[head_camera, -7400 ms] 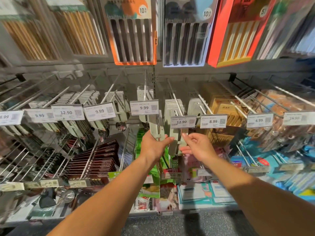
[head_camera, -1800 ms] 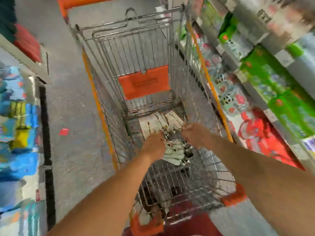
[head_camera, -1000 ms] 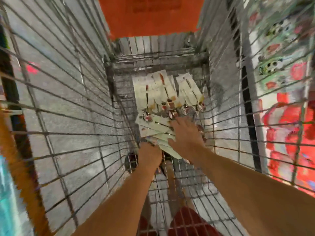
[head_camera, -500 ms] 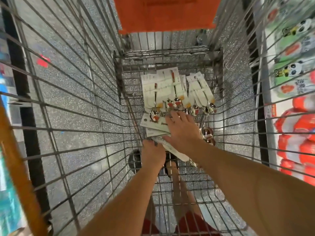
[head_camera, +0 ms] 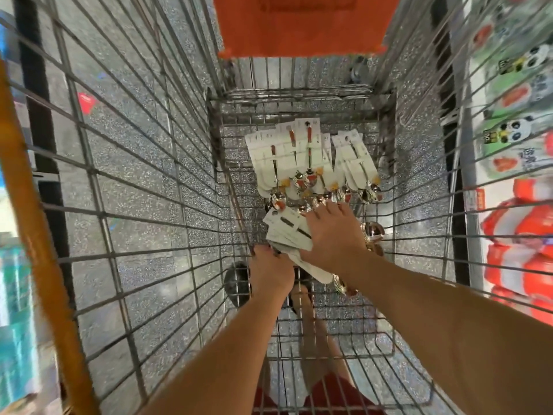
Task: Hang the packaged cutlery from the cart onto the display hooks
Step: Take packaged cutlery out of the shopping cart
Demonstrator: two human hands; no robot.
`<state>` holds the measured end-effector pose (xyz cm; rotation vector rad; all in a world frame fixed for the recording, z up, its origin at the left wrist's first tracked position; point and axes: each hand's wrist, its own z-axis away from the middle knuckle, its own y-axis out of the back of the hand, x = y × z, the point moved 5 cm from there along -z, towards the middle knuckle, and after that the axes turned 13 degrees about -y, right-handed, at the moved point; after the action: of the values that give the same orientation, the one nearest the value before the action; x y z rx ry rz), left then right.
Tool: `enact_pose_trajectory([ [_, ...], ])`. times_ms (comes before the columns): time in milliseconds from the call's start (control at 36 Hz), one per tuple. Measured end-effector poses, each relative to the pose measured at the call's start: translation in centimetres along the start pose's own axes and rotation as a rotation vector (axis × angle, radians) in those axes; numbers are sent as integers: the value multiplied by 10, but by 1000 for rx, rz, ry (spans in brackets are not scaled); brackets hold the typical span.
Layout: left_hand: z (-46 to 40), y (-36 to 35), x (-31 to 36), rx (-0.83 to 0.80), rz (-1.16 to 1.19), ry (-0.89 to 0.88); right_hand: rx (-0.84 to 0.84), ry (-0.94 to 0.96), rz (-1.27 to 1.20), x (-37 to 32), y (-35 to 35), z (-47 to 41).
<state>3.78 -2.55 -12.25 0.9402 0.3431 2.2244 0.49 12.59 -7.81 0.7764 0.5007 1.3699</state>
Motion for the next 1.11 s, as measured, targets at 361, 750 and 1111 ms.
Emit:
enact_pose_trajectory([
  [361, 5, 2, 4, 2, 15, -15, -87, -177, -88, 8, -12, 4],
  [750, 27, 25, 49, -27, 57, -32, -325, -246, -710, 23, -8, 28],
  [1111, 68, 23, 96, -329, 605, 169, -439, -194, -1027, 25, 35, 56],
])
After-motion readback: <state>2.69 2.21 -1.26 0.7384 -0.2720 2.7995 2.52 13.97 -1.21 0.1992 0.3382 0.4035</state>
